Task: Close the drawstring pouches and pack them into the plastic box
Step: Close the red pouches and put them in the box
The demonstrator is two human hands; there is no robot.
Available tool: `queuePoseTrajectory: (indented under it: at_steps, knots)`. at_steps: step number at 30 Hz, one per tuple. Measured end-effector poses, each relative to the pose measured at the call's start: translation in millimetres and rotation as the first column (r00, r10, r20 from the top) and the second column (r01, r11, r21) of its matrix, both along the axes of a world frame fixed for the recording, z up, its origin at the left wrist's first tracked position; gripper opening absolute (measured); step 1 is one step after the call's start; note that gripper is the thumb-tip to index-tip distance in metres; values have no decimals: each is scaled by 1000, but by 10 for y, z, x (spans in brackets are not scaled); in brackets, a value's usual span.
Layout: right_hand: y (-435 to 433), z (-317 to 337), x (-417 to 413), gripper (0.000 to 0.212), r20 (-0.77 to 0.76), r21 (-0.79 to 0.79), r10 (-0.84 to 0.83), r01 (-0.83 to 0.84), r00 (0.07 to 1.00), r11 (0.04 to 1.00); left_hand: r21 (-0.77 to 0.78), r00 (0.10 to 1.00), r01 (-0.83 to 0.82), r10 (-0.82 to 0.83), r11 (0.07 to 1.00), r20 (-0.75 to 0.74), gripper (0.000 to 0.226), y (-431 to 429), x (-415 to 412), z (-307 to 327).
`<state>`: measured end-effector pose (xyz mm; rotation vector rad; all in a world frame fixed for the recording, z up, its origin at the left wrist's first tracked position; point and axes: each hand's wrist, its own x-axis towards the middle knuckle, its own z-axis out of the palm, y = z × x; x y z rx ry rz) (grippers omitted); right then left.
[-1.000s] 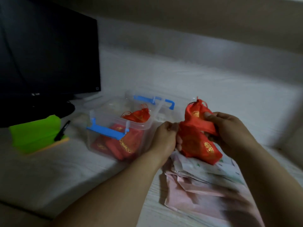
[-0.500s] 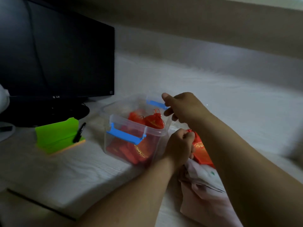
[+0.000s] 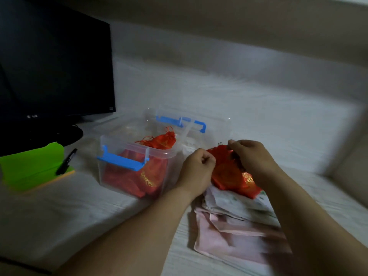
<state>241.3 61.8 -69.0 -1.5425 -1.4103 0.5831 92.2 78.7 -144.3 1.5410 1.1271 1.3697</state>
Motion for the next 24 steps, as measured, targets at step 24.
queuePoseTrajectory:
  at_steps: [24]
  knots:
    - [-171,-387,323,12,-589,-24,219,-287,778,958,41,905,-236,235,971,-353,68,-156,-46,186]
